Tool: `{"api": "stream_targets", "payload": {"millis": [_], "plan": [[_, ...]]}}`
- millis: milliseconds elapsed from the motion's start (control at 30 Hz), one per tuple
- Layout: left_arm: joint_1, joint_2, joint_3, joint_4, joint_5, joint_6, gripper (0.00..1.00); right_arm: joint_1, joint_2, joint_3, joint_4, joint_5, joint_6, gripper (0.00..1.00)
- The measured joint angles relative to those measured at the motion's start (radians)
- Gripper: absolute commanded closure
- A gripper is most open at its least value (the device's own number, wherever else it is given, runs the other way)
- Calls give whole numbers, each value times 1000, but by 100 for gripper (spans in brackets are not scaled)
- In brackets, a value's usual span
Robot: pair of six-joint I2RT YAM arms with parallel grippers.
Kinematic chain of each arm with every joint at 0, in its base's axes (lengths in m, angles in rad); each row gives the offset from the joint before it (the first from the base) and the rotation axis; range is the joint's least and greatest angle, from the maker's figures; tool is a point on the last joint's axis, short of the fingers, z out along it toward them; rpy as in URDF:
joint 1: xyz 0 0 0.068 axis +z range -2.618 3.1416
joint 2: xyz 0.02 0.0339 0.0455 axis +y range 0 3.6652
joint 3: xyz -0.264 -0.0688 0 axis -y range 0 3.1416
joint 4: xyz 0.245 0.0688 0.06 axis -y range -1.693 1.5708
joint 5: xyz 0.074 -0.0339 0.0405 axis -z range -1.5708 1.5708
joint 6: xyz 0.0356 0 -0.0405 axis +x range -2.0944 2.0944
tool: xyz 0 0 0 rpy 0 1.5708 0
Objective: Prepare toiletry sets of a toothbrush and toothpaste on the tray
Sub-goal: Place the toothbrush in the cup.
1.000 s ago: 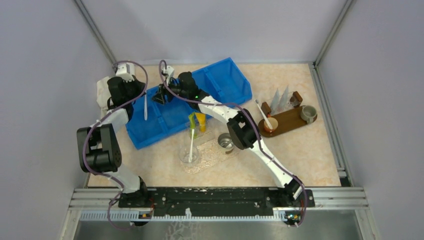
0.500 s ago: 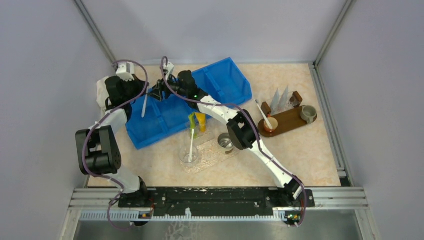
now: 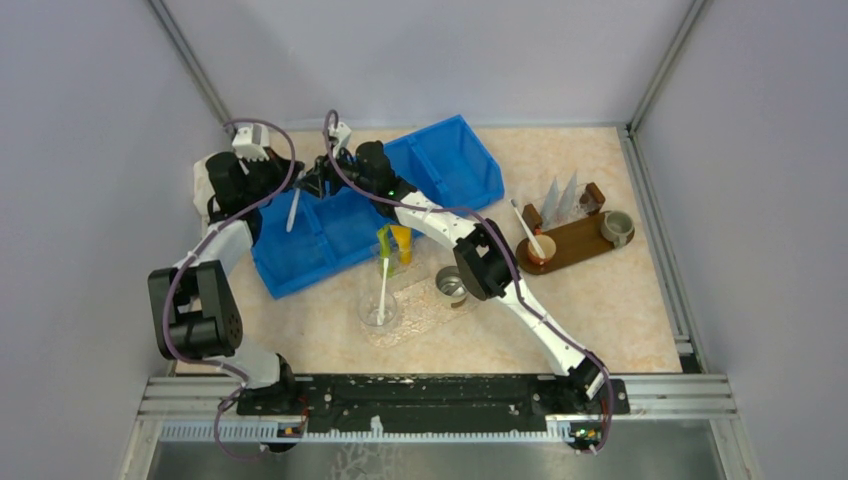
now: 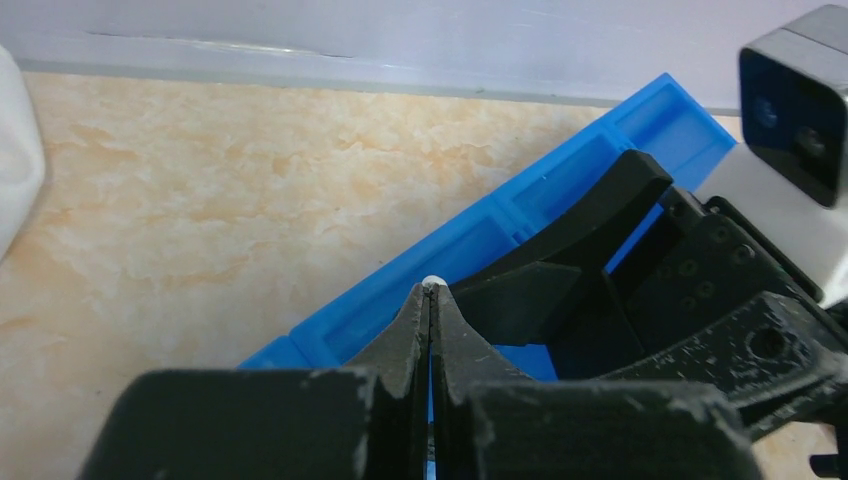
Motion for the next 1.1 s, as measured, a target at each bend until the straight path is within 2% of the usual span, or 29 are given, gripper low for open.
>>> {"api": "stream_targets", "payload": {"millis": [100,167,400,467,500,567,667,767,867,967,1100], "plan": [[0,-11,-6,0,34,-11,100,0,0,1,2,2,15,50],[0,-16,-6,0,59,-21,100,0,2,8,2,3,24,54],[0,-45,-21,6,138,-47,100,0,3,12,11,-9,104,99],[0,-57,-23,6,154,-56,99,-1,3,12,22,-16,132,100],[1,-62,-23,7,159,-60,92,-2,3,12,27,-24,140,100],[2,-71,-24,7,163,-68,69,-4,3,12,43,-41,163,100],[4,-101,-32,3,163,-86,47,-6,3,12,61,-86,198,100],[4,-177,-40,-23,148,-95,31,-10,2,5,89,-147,236,100],[4,-320,-43,-56,103,-96,14,-18,-19,-49,158,-227,304,100],[4,-486,-46,-76,50,-92,3,-31,-59,-119,223,-312,371,100],[4,-706,-47,-100,0,-116,1,-58,-179,-233,226,-425,412,100]]}}
